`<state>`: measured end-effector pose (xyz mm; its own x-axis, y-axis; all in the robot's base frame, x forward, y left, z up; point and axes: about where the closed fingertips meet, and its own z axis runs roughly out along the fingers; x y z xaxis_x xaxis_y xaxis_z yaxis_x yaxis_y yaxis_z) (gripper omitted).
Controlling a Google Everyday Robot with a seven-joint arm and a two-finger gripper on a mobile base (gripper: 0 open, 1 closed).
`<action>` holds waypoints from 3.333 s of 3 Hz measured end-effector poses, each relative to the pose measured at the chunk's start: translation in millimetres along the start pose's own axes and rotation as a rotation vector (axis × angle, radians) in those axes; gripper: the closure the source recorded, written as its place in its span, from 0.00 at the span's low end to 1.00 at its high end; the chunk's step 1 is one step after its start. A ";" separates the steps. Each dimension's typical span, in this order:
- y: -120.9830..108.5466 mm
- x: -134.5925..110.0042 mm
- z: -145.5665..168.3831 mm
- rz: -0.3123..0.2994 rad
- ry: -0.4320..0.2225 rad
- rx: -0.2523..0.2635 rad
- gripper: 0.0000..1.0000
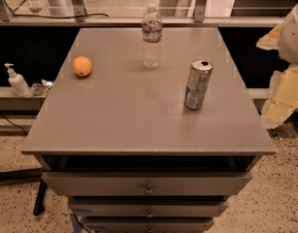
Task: Knock water bottle over
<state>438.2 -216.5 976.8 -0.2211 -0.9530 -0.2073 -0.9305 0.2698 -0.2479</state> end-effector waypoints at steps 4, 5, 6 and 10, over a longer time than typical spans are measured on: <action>-88.8 -89.3 36.2 0.170 -0.245 0.031 0.00; -120.7 -125.8 47.3 0.239 -0.376 0.028 0.00; -152.8 -150.2 71.8 0.322 -0.484 0.036 0.00; -202.1 -254.7 113.1 0.440 -0.960 -0.055 0.00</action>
Offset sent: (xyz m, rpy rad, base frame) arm 0.0683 0.0411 -0.0078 0.1066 -0.0529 -0.0503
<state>715.6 -12.7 972.7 -0.2408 -0.2579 -0.9357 -0.8420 0.5351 0.0692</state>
